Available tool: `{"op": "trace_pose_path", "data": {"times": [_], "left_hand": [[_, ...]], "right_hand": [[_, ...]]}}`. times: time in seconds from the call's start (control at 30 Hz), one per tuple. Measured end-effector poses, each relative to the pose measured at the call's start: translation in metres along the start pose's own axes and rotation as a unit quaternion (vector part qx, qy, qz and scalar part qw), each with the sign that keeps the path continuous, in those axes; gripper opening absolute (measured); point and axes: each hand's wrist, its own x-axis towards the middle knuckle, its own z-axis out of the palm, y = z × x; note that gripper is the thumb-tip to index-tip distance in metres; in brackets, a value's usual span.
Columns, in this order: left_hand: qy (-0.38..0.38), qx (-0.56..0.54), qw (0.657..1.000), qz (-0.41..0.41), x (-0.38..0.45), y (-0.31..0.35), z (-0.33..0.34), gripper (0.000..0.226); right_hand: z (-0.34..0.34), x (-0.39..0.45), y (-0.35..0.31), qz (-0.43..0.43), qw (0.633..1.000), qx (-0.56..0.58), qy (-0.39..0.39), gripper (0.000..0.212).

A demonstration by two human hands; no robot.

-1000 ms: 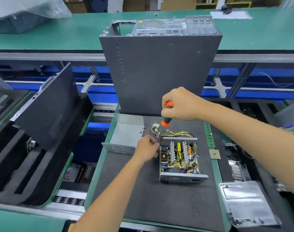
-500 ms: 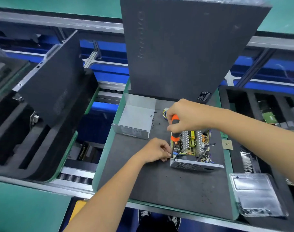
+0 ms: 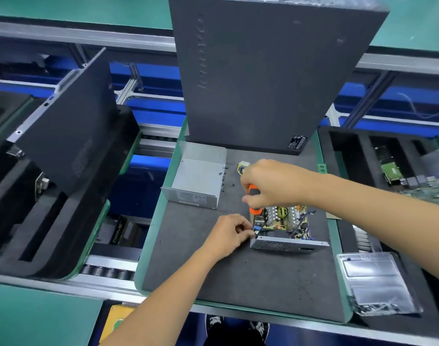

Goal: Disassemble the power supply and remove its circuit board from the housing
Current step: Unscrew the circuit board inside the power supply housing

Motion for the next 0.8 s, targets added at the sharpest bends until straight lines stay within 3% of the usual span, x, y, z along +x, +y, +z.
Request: {"op": "trace_pose_path", "data": {"times": [0.43,0.6,0.8], "left_hand": [[0.006,0.095,0.993,0.074,0.001,0.003,0.0,0.004],[0.015,0.072,0.995,0.065,0.001,0.006,0.002,0.004],[0.013,-0.012,1.0,0.003,-0.001,0.004,0.001,0.01]], "right_hand": [[-0.007,-0.017,-0.007,0.023,0.997,-0.057,-0.039,0.033],[-0.011,-0.019,-0.01,-0.003,0.996,-0.031,-0.087,0.014],[-0.013,-0.017,-0.005,0.007,0.996,-0.042,-0.081,0.014]]}}
